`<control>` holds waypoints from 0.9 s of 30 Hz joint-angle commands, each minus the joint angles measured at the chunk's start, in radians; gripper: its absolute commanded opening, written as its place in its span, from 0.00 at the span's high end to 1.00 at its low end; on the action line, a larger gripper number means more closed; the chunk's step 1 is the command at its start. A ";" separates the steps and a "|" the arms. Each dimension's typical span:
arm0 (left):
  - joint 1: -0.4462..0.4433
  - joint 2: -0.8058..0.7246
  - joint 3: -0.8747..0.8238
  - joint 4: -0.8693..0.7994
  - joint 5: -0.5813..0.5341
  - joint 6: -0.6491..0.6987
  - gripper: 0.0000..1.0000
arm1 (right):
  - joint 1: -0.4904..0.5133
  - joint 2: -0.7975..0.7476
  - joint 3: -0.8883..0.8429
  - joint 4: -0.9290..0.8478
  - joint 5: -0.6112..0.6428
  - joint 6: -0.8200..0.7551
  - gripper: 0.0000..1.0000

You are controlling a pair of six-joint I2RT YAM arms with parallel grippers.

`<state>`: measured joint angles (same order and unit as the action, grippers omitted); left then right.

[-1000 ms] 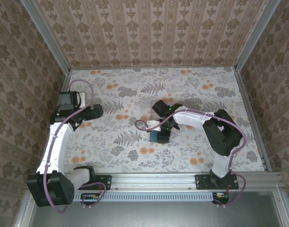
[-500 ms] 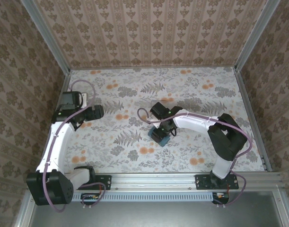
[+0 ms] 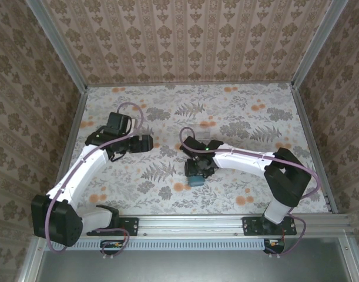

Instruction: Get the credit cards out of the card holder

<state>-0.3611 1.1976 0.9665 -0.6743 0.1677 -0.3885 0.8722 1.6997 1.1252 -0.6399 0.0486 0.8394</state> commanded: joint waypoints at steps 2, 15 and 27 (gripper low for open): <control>-0.038 -0.032 -0.077 0.099 0.066 -0.144 0.07 | 0.020 0.069 0.058 -0.027 0.088 0.107 0.47; -0.196 0.034 -0.158 0.218 0.077 -0.319 0.27 | 0.014 -0.012 0.080 -0.100 0.083 0.047 0.22; -0.302 0.244 -0.163 0.487 0.239 -0.448 0.80 | -0.106 -0.159 -0.098 0.011 -0.089 0.029 0.40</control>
<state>-0.6456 1.4036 0.8070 -0.3004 0.3355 -0.7876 0.7708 1.5570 1.0538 -0.6548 0.0296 0.8684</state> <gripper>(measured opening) 0.226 0.609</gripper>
